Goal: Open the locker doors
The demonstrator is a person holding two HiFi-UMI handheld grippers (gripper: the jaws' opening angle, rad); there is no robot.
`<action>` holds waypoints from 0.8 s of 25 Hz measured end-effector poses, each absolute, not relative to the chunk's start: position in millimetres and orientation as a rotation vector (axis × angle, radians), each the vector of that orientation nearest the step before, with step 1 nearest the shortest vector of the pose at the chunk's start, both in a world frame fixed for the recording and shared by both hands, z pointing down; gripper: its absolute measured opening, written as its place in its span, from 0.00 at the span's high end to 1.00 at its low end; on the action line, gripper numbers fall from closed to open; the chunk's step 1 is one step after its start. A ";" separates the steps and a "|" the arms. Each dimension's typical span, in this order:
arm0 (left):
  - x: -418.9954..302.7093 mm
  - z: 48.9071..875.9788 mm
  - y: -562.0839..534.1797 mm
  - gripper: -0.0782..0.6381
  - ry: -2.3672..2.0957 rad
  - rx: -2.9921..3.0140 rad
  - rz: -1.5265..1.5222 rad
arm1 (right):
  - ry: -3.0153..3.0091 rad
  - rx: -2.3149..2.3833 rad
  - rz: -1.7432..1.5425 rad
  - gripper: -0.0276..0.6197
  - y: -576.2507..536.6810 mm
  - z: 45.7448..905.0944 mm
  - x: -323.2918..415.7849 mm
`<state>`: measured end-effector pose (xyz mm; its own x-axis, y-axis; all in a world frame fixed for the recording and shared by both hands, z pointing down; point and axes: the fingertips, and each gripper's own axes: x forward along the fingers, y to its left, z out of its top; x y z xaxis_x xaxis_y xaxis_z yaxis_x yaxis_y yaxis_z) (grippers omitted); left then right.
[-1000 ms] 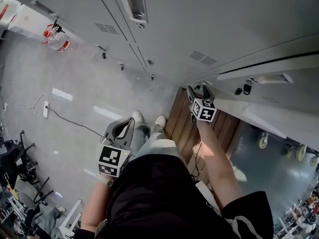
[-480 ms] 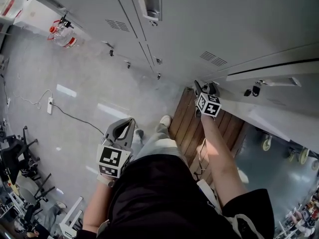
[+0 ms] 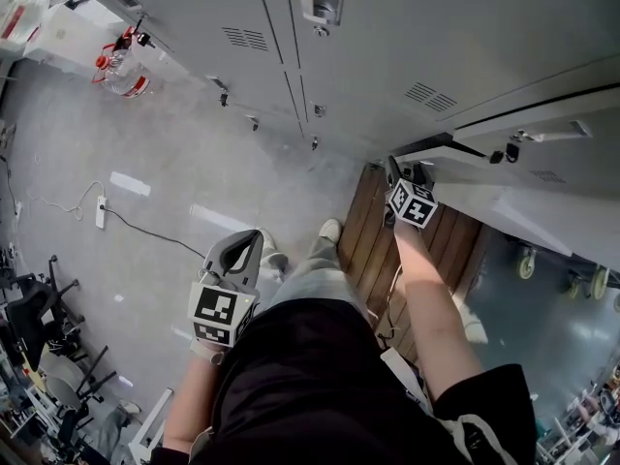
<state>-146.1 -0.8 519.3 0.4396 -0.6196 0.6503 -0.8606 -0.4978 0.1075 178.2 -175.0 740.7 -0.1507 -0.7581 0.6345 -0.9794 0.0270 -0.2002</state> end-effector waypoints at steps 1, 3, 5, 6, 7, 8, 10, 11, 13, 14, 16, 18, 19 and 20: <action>-147.2 519.5 1.2 0.87 -1.243 2.275 0.768 | -1.949 1.782 0.867 0.44 -169.6 740.7 179.0; -149.0 521.6 7.5 0.87 -1.221 2.289 0.773 | -1.925 1.803 0.870 0.47 -157.9 741.2 180.9; -150.7 521.8 12.1 0.87 -1.204 2.303 0.774 | -1.900 1.820 0.871 0.50 -144.7 742.1 183.4; -150.6 520.6 13.5 0.87 -1.193 2.313 0.775 | -1.886 1.828 0.871 0.51 -137.9 742.4 185.3; -150.4 519.2 14.6 0.87 -1.183 2.322 0.775 | -1.873 1.835 0.872 0.53 -131.1 742.6 187.5; -150.8 518.3 15.6 0.87 -1.177 2.328 0.774 | -1.860 1.842 0.874 0.55 -124.5 742.6 190.0; -151.9 517.8 16.9 0.87 -1.168 2.341 0.770 | -1.835 1.859 0.878 0.57 -112.0 742.9 195.1; -151.6 517.9 17.4 0.87 -1.162 2.350 0.769 | -1.821 1.870 0.878 0.59 -106.0 743.2 197.9; -148.6 518.6 18.9 0.87 -1.137 2.368 0.771 | -1.795 1.894 0.879 0.63 -94.0 743.8 204.1; -146.0 518.9 19.5 0.87 -1.121 2.376 0.774 | -1.781 1.906 0.881 0.64 -88.1 744.1 207.4; -139.7 518.7 19.4 0.87 -1.086 2.397 0.778 | -1.755 1.923 0.882 0.68 -77.6 744.3 213.8; -133.5 518.3 18.3 0.87 -1.054 2.420 0.779 | -1.742 1.924 0.878 0.68 -68.1 743.8 217.7; -130.5 518.0 17.9 0.87 -1.040 2.430 0.780 | -1.737 1.924 0.876 0.68 -63.0 743.9 219.3; -127.5 517.7 17.4 0.87 -1.027 2.440 0.782 | -1.730 1.928 0.877 0.68 -57.5 744.0 221.1</action>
<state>-127.5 17.4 517.7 0.5783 -0.5287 0.6213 -0.7396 -0.6612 0.1258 221.1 -57.5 744.0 0.0348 -0.7287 0.6840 -0.9824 -0.1505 -0.1103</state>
